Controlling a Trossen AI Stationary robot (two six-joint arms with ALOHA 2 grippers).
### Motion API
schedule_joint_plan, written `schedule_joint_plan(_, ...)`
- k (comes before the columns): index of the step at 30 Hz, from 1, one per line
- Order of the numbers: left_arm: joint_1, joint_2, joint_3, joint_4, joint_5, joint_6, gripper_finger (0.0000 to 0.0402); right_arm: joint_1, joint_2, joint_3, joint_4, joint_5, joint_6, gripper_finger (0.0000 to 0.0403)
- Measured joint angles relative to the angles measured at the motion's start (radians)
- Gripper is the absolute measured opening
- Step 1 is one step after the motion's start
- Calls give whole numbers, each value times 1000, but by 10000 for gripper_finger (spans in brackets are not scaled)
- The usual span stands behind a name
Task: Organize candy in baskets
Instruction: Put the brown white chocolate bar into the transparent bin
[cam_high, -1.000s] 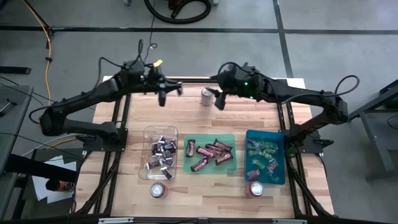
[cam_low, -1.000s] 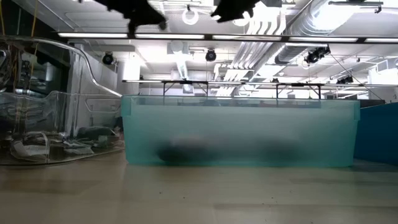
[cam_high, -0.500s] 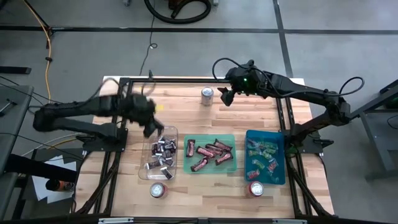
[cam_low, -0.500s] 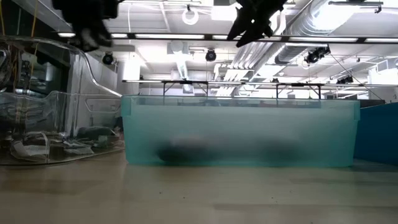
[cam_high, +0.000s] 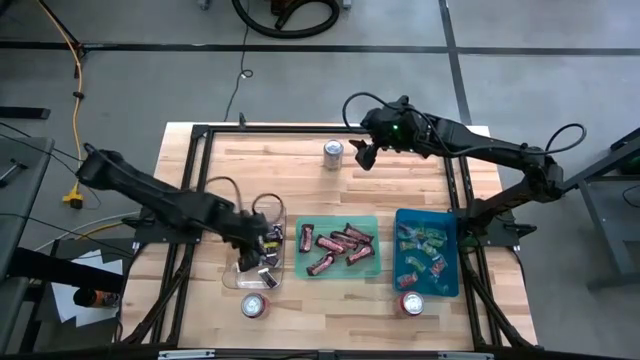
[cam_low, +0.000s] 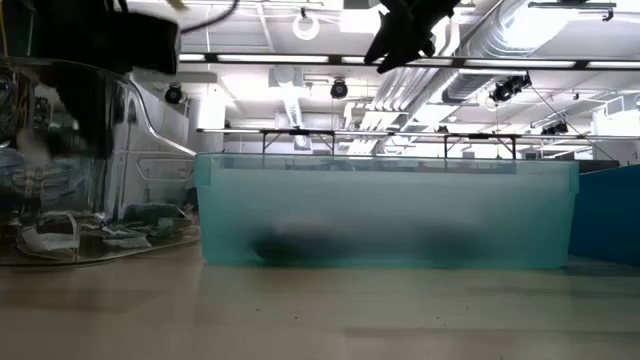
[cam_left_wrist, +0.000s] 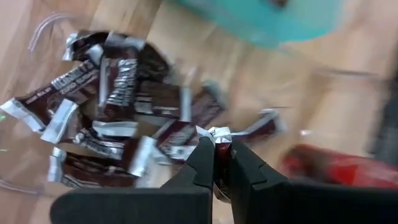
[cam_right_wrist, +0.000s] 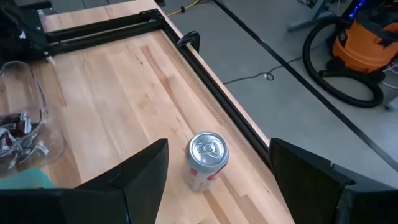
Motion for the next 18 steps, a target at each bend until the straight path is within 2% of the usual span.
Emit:
schedule_joint_plan(4,8,114,0,15,-33,53,0,-2,0,0,-2,0,0,273)
schedule_joint_plan(7,14,156,0,64,-43,100,0,-2,0,0,-2,0,0,273)
schedule_joint_plan(13,24,162,0,96,-102,225,0,-2,0,0,-11,0,0,273)
schedule_joint_plan(18,36,162,-46,124,-69,281,0,-2,0,0,-26,-2,0,273)
